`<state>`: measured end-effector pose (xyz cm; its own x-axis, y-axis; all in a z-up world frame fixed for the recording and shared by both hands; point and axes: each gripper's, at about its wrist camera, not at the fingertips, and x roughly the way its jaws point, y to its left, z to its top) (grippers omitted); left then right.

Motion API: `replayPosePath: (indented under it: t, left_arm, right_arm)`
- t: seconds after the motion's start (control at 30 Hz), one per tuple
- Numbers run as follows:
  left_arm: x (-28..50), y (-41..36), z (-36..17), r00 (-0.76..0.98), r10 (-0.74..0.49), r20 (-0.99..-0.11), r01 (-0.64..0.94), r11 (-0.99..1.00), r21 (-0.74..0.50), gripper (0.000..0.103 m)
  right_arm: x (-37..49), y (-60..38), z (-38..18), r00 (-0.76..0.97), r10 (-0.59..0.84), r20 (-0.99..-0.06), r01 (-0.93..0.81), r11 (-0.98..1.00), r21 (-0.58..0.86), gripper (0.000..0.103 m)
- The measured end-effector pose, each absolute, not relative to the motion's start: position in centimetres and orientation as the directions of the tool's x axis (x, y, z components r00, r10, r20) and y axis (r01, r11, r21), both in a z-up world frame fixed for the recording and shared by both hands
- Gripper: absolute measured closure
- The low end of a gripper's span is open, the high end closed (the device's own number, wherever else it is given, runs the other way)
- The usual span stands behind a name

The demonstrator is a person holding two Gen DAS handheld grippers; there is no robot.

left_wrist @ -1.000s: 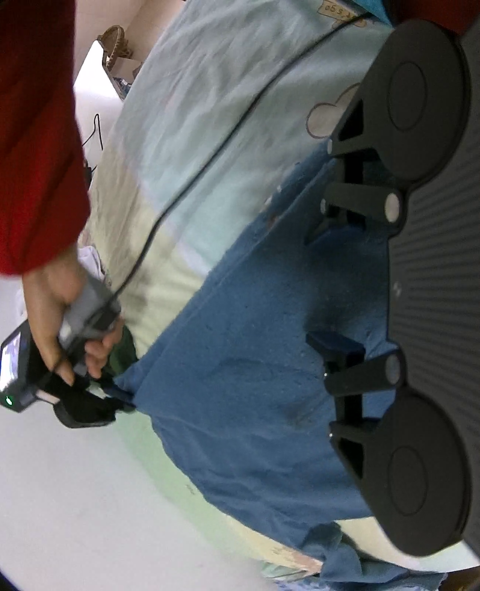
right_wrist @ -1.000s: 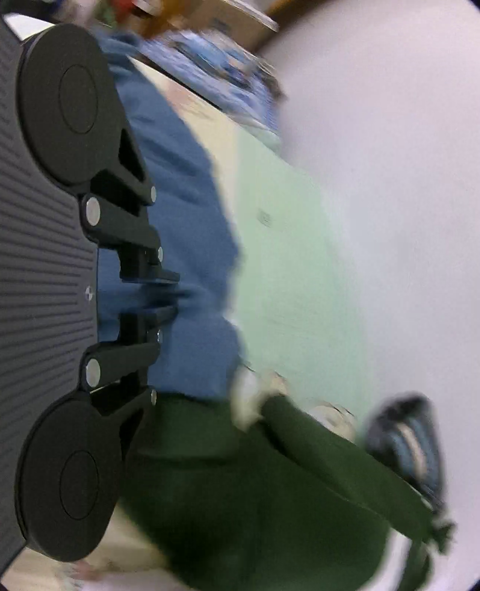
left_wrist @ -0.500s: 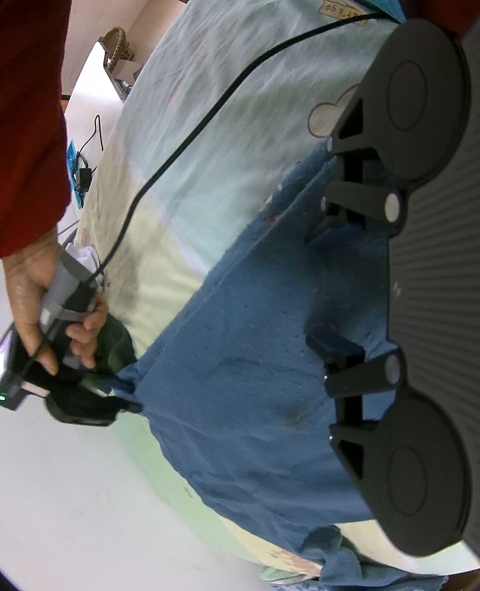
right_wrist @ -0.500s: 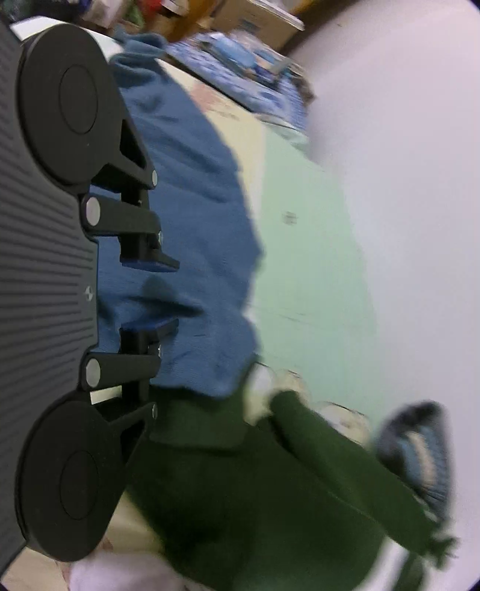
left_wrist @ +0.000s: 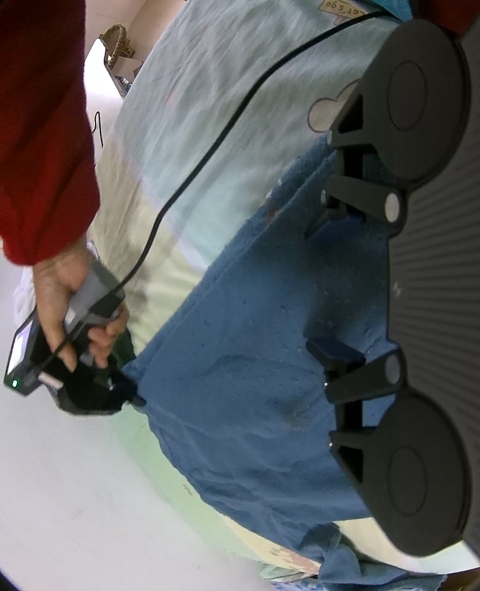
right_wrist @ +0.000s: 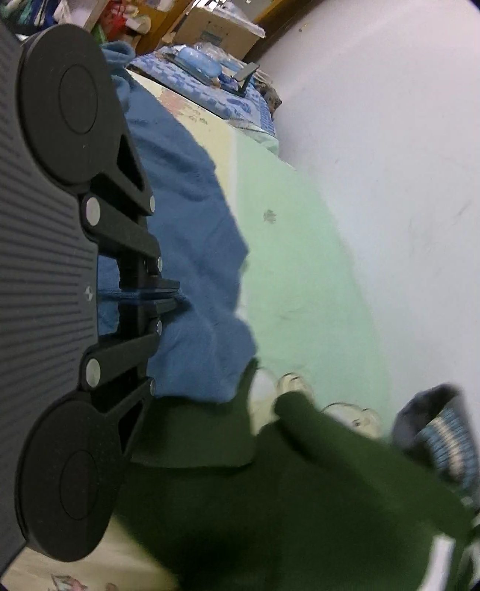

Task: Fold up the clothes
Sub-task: 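Grasp the sweater edge again with the right gripper and hold it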

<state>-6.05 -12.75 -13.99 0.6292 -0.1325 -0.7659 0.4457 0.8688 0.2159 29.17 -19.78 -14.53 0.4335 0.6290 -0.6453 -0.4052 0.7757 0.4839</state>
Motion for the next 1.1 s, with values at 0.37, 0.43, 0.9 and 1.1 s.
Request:
replayPosePath:
  t: [0.37, 0.43, 0.9, 1.1]
  left_arm:
    - [-5.8, -12.1, -13.9, 0.617, -0.159, -0.771, 0.456, 0.870, 0.186, 0.042]
    - [-5.8, -12.3, -13.9, 0.621, -0.152, -0.769, 0.458, 0.866, 0.198, 0.040]
    - [-6.2, -12.4, -14.1, 0.644, -0.143, -0.752, 0.449, 0.866, 0.220, 0.040]
    - [-6.1, -12.5, -14.0, 0.643, -0.150, -0.751, 0.476, 0.846, 0.239, 0.040]
  right_arm:
    - [27.5, -19.8, -13.2, 0.367, 0.607, -0.705, -0.459, 0.778, 0.430, 0.084]
    - [26.9, -18.8, -13.2, 0.400, 0.577, -0.713, -0.494, 0.790, 0.362, 0.096]
    - [23.9, -18.5, -11.0, 0.644, 0.496, -0.583, -0.513, 0.845, 0.152, 0.092]
    - [22.7, -19.1, -12.5, 0.454, 0.590, -0.668, -0.554, 0.774, 0.306, 0.091]
